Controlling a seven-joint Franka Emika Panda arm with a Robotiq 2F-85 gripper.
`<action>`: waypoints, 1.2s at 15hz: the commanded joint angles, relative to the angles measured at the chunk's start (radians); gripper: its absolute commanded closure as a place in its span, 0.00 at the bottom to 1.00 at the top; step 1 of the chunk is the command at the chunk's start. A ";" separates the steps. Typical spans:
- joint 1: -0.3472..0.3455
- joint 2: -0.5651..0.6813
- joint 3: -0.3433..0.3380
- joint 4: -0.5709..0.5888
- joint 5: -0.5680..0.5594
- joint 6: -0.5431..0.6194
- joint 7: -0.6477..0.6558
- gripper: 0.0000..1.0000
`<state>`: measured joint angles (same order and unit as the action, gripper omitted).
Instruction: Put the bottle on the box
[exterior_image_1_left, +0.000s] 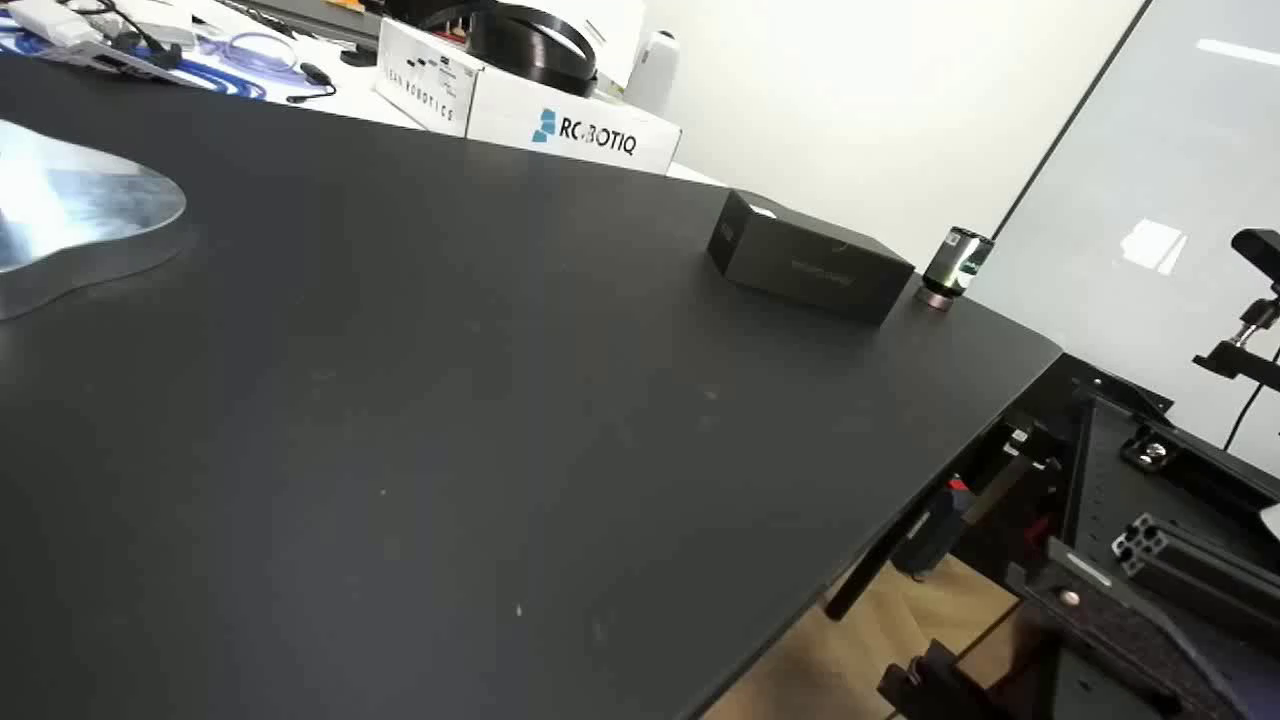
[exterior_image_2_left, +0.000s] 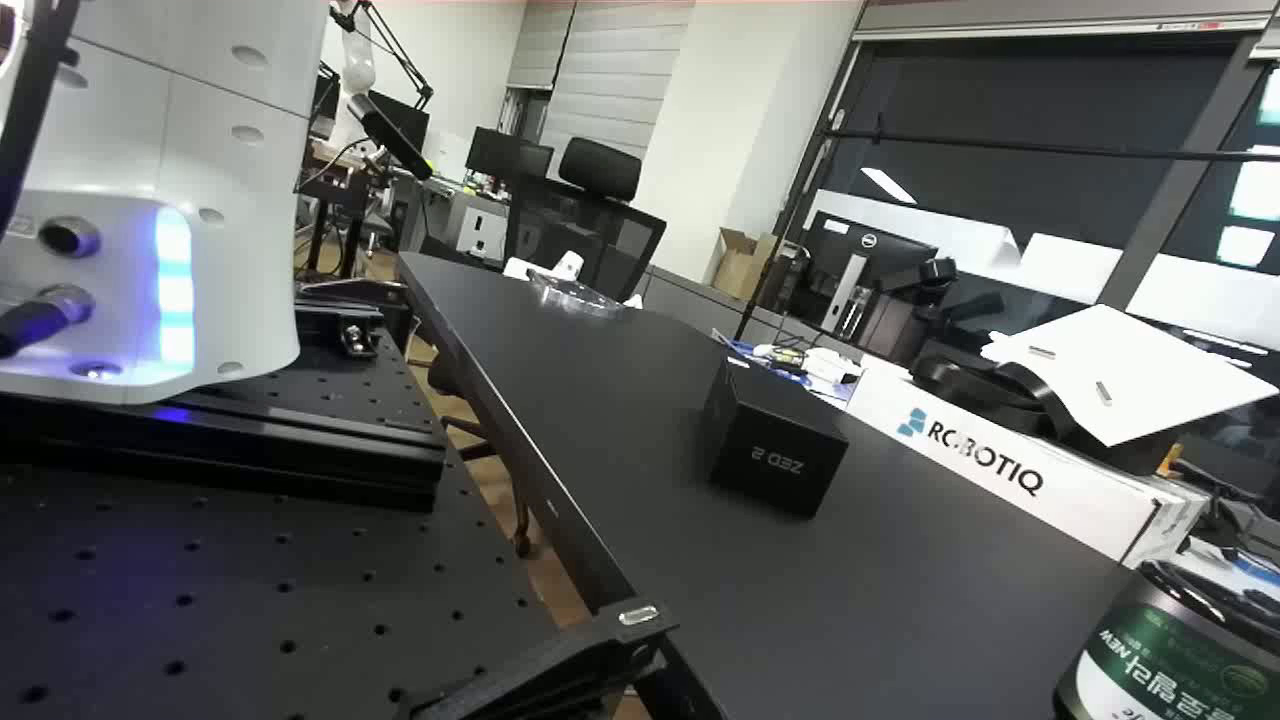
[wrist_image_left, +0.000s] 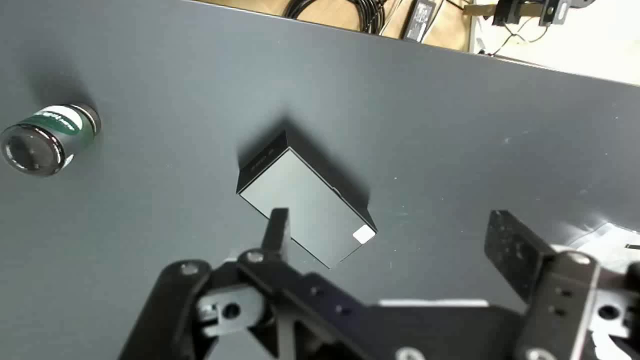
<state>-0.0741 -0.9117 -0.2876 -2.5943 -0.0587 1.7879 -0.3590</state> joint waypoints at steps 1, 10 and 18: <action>-0.003 0.002 0.003 0.002 0.003 -0.001 -0.002 0.00; -0.005 0.007 0.002 -0.007 -0.018 0.046 -0.014 0.00; -0.071 0.328 -0.152 0.138 -0.006 0.432 -0.005 0.00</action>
<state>-0.1250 -0.7525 -0.3899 -2.5655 -0.0849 2.1412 -0.3659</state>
